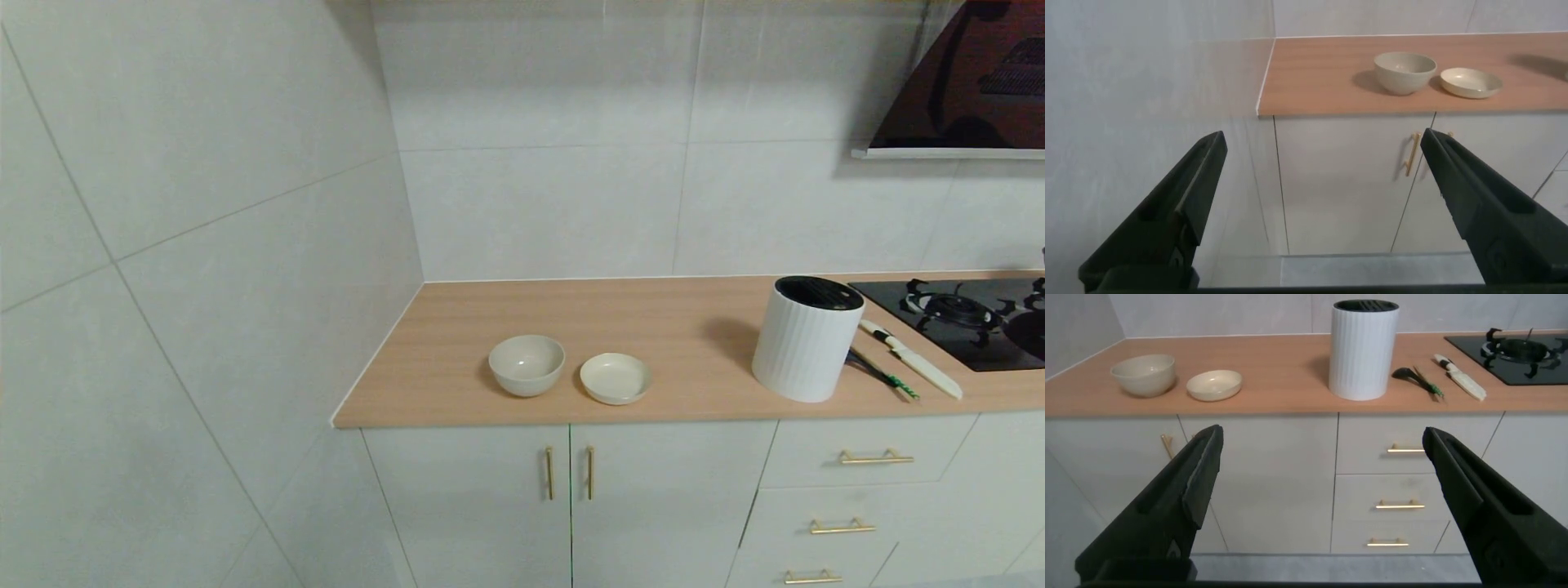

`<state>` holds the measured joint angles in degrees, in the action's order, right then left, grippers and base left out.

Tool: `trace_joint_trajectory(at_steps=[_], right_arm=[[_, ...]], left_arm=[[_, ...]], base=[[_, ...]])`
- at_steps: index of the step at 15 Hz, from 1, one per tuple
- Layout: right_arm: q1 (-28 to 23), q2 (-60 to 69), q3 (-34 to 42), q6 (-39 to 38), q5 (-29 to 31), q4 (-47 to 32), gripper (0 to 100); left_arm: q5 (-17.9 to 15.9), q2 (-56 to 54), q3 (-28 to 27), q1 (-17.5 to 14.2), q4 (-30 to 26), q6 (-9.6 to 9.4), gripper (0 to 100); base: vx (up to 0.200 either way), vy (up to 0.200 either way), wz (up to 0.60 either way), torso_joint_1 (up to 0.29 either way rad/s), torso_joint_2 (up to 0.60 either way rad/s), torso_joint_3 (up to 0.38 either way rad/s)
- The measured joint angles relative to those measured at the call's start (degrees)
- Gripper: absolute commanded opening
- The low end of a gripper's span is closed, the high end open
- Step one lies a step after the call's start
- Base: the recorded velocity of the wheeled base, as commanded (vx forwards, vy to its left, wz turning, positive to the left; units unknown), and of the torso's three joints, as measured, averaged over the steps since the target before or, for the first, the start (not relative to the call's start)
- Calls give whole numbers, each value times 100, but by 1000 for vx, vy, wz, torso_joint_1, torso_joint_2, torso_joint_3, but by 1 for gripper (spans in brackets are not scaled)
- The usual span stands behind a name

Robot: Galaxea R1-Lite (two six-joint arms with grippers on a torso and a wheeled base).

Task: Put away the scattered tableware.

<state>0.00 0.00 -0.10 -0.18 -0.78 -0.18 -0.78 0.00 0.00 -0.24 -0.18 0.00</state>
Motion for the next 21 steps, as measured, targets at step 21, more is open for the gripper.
trace_joint_trajectory(at_steps=[21], right_arm=[[0, 0, 0, 0, 2, 0, 100]], left_arm=[[-1, 0, 0, 0, 0, 0, 100]], base=[[0, 0, 0, -185, 405, 220]])
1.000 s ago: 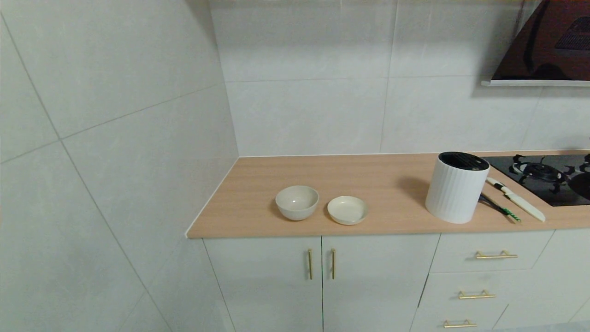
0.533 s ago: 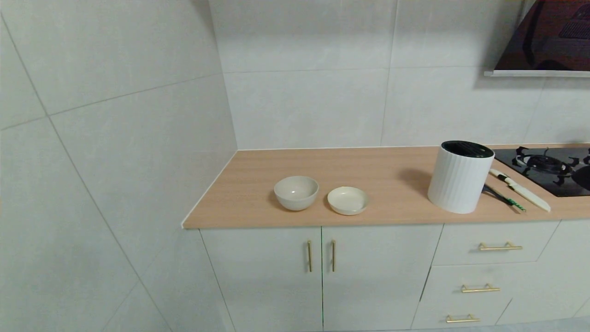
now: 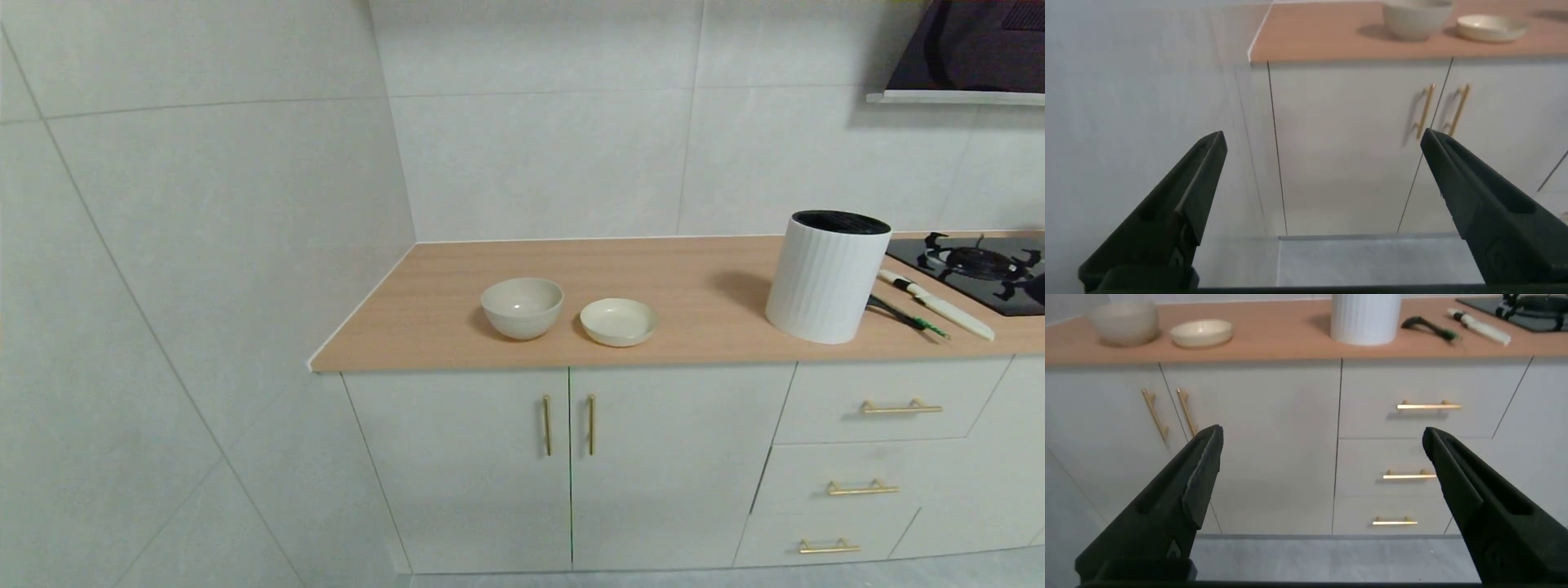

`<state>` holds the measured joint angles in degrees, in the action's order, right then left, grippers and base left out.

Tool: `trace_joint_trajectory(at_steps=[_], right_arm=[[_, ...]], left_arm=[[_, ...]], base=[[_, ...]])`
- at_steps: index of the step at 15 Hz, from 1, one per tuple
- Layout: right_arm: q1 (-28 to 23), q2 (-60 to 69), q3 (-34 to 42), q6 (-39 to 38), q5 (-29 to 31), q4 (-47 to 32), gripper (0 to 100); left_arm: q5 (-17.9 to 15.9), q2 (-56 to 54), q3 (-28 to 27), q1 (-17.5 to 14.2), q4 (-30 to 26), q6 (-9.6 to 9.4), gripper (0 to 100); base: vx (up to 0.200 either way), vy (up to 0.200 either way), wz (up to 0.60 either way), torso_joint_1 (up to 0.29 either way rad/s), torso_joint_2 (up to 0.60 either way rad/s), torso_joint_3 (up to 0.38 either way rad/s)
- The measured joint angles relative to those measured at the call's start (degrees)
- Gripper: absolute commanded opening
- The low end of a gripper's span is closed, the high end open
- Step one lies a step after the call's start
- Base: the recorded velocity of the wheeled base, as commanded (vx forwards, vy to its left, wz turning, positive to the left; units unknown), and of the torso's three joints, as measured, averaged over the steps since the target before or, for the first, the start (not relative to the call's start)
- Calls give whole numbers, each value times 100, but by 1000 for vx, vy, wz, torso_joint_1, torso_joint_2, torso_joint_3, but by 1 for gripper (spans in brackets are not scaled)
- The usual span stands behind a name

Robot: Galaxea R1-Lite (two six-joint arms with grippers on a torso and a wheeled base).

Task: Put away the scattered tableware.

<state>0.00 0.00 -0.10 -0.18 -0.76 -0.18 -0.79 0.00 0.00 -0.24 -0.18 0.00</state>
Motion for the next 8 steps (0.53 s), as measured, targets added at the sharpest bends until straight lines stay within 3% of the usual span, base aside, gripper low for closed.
trace_joint_trajectory(at_steps=[8], right_arm=[[0, 0, 0, 0, -2, 0, 100]], left_arm=[[1, 0, -2, 0, 0, 0, 100]], base=[[0, 0, 0, -216, 503, 290]])
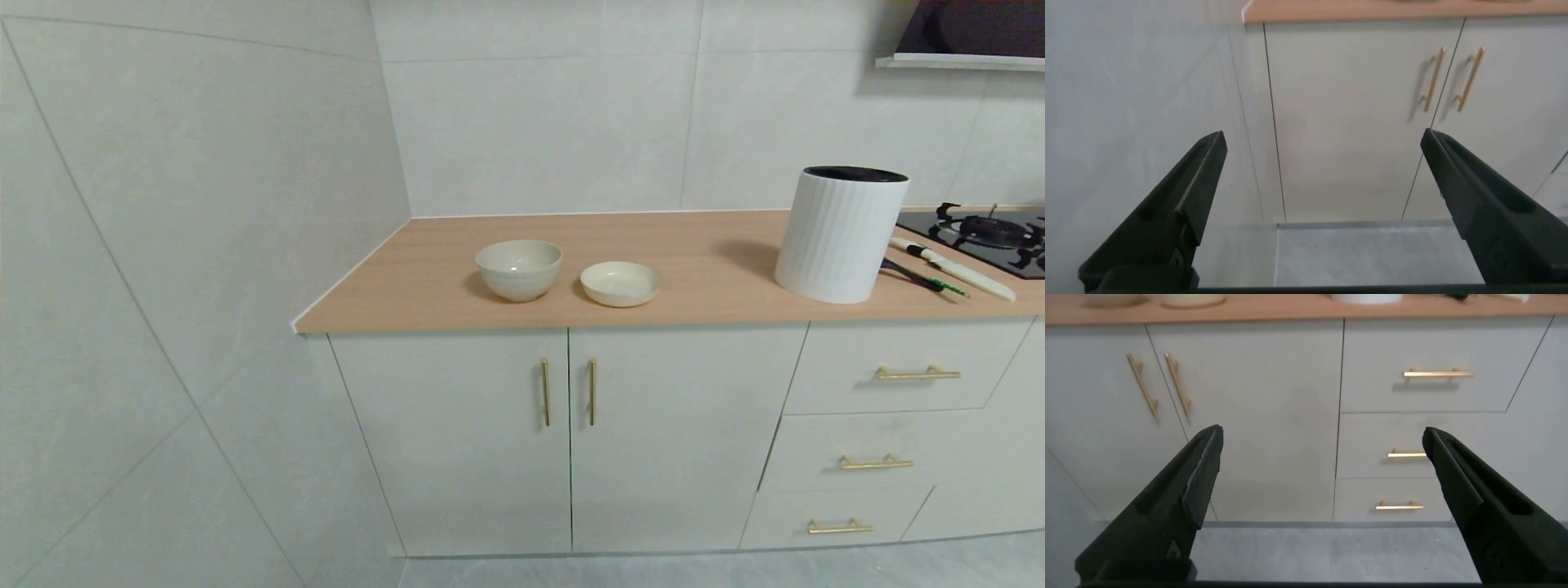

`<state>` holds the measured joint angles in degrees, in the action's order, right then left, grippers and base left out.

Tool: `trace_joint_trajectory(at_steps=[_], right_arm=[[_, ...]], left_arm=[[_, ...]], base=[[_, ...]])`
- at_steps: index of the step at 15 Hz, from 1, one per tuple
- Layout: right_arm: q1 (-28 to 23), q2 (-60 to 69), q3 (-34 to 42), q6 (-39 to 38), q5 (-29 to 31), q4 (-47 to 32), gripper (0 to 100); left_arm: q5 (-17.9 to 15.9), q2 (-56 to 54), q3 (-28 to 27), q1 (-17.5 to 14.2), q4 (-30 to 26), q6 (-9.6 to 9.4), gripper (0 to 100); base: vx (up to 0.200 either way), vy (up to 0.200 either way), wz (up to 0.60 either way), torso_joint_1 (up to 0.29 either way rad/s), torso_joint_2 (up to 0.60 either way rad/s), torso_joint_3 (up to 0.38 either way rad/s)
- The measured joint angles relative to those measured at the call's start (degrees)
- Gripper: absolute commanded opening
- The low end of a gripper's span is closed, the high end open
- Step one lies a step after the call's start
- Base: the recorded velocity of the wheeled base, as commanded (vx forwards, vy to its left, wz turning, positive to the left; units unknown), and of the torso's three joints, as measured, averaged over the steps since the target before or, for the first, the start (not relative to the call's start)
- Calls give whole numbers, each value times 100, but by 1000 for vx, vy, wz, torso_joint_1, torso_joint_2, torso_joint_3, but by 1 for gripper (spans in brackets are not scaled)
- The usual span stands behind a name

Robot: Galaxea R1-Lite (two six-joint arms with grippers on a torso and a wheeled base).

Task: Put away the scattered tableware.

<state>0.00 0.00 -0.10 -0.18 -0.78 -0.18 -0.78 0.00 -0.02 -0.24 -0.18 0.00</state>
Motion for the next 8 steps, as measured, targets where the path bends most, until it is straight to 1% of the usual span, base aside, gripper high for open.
trace_joint_trajectory(at_steps=[4, 8], right_arm=[[0, 0, 0, 0, 2, 0, 100], [0, 0, 0, 0, 0, 0, 100]], left_arm=[[0, 0, 2, 2, 0, 0, 100], [0, 0, 2, 2, 2, 0, 100]], base=[[0, 0, 0, -188, 478, 292], [0, 0, 0, -164, 458, 304]])
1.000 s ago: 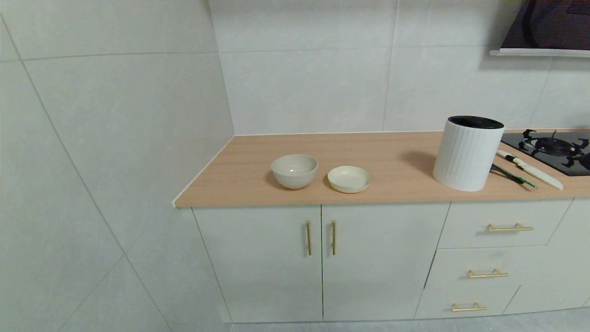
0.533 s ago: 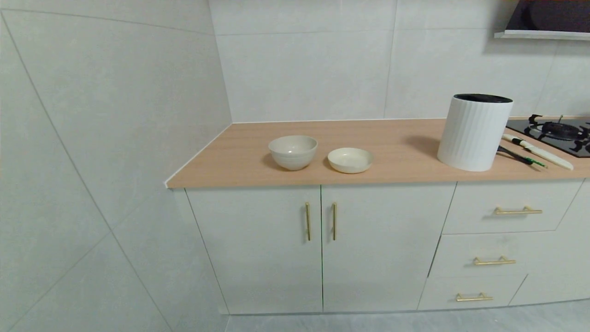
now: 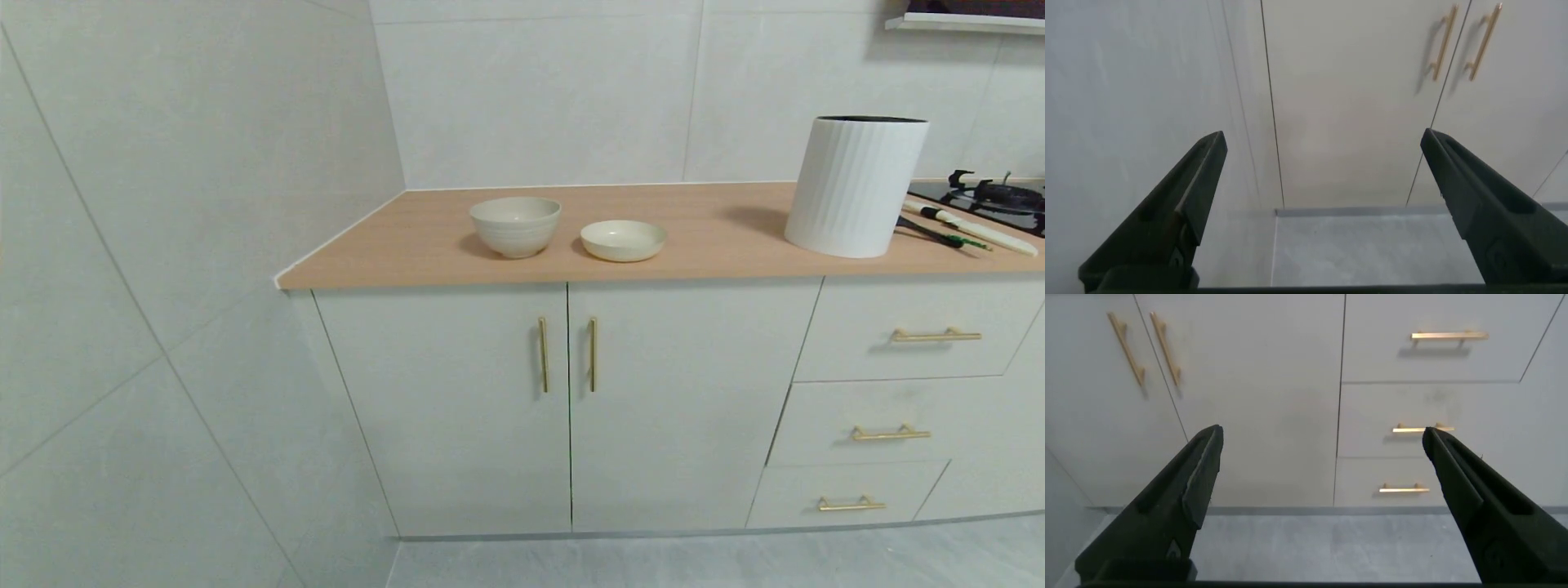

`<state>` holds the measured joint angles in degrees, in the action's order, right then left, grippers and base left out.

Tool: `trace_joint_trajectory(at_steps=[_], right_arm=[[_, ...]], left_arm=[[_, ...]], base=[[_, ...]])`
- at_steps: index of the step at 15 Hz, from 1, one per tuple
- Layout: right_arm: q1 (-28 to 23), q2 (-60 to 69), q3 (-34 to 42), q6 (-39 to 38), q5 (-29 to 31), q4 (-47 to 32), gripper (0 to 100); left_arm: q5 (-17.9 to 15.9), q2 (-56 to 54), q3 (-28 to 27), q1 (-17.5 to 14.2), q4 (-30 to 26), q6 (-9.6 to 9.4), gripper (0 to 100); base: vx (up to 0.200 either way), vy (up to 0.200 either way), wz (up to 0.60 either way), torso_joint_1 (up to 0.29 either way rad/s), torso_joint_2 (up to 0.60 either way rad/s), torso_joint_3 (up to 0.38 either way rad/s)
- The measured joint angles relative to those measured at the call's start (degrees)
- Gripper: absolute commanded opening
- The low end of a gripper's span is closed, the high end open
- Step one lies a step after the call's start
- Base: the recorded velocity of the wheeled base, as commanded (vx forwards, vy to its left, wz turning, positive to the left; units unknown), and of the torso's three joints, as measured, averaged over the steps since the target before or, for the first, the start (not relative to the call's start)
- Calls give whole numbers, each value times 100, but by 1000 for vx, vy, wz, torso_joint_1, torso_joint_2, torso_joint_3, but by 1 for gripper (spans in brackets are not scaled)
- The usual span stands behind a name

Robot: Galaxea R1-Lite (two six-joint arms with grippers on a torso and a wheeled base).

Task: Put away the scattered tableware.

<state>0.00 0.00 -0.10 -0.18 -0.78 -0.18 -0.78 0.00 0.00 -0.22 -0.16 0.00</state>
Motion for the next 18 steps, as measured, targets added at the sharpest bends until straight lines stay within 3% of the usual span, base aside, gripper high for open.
trace_joint_trajectory(at_steps=[6, 14, 18], right_arm=[[0, 0, 0, -2, 2, 2, 100], [0, 0, 0, 0, 0, 0, 100], [0, 0, 0, 2, 0, 0, 100]], left_arm=[[0, 0, 0, -2, -2, 0, 100], [0, 0, 0, -2, -2, 0, 100], [0, 0, 0, -2, -2, 0, 100]], base=[[0, 0, 0, -107, 417, 307], [0, 0, 0, -9, 36, 25], [200, 0, 0, -6, 5, 11]])
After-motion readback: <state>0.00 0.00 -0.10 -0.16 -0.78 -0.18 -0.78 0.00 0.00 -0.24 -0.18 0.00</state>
